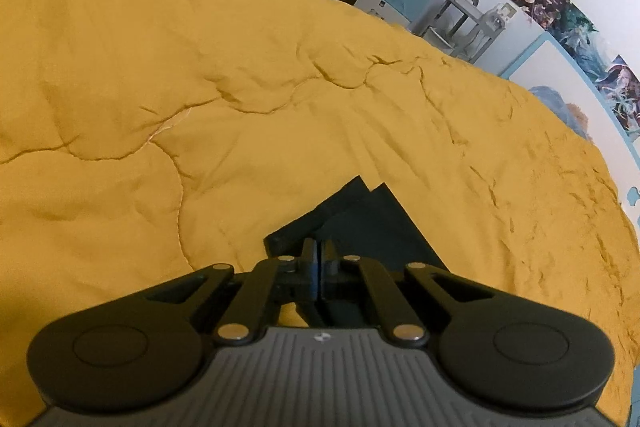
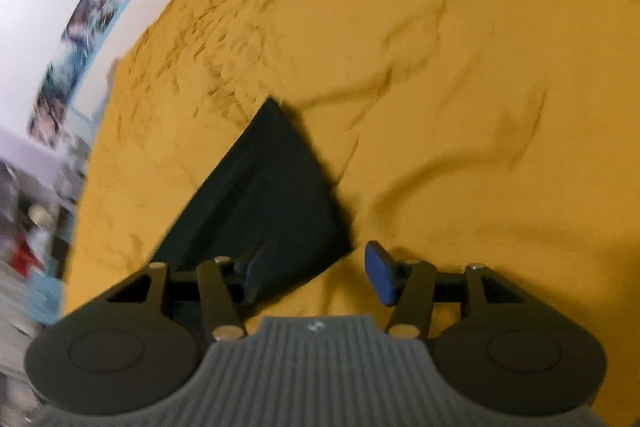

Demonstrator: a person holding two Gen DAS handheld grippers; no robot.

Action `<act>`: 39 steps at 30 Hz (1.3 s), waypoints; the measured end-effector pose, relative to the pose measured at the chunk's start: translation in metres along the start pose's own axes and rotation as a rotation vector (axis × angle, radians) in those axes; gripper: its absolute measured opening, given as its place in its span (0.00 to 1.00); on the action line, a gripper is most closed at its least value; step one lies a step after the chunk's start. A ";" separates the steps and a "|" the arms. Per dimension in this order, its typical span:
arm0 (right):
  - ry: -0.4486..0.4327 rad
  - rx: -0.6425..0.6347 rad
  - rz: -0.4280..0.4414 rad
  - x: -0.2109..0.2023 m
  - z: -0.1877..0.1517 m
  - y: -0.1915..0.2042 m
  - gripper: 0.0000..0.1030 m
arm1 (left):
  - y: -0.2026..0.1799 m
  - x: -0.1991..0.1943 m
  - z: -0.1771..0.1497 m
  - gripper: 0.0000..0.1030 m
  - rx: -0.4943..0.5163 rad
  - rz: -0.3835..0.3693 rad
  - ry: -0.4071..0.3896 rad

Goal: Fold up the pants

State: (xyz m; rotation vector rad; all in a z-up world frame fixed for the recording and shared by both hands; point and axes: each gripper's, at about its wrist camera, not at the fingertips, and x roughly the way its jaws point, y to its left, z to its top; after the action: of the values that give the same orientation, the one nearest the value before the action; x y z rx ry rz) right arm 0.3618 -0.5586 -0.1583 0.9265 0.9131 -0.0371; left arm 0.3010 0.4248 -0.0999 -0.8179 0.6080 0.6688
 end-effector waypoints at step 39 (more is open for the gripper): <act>0.183 -0.778 -0.090 0.041 -0.188 0.211 0.33 | -0.016 -0.054 0.004 0.11 0.267 -0.058 0.035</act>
State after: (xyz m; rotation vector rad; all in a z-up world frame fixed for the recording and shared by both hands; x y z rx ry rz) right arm 0.3470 -0.2810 -0.0954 0.1649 1.0240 0.3119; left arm 0.2787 0.4041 -0.0523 -0.5971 0.6866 0.5079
